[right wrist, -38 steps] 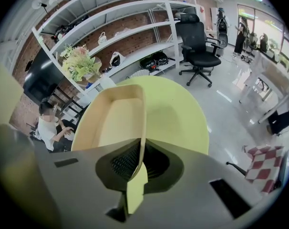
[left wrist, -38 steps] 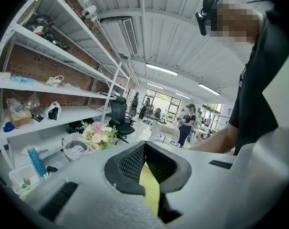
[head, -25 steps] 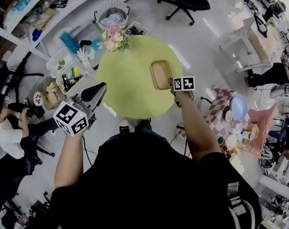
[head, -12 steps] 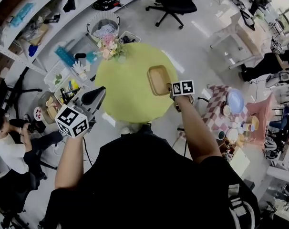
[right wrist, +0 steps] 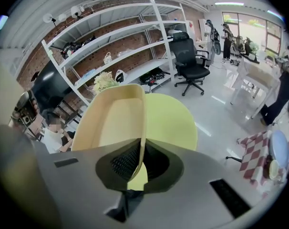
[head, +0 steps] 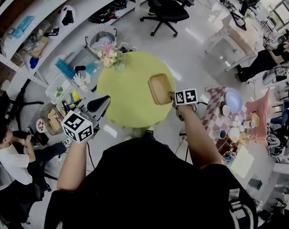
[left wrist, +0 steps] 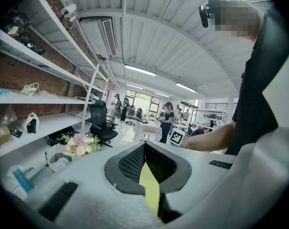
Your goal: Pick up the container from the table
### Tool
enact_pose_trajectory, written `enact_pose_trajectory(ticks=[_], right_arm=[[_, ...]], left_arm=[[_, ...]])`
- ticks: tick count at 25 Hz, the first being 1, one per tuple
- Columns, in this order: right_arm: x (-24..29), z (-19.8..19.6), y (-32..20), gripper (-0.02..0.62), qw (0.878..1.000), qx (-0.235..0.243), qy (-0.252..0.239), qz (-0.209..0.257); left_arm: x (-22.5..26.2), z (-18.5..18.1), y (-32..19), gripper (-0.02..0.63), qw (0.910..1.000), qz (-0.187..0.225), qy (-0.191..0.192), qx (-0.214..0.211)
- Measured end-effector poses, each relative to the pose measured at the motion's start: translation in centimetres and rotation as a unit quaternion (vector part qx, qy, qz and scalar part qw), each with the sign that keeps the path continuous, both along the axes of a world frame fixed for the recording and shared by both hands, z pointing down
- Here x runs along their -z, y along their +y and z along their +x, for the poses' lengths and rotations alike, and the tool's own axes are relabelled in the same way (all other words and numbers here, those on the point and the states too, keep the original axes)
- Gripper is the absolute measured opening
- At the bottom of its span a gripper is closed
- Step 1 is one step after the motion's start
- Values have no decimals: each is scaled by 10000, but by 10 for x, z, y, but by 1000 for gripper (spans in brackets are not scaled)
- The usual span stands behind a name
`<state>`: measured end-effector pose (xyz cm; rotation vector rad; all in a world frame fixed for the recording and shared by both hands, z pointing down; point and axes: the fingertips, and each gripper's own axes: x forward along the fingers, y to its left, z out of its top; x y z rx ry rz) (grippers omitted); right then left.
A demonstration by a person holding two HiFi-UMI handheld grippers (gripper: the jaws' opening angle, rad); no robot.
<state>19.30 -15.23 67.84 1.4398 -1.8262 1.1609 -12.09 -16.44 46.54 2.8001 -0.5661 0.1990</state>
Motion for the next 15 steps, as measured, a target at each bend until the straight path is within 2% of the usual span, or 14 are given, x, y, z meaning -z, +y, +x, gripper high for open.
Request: enact_pose_trajectory(ticks=[7,15], right_arm=[[40,-6,14,11,9995,76,165,275],[80,-8,32,11,9989,12,125,446]], left_arm=[[3,-4,9,17,9998,34,16,-178],[8,4,13,17,9991,117,51,-400]])
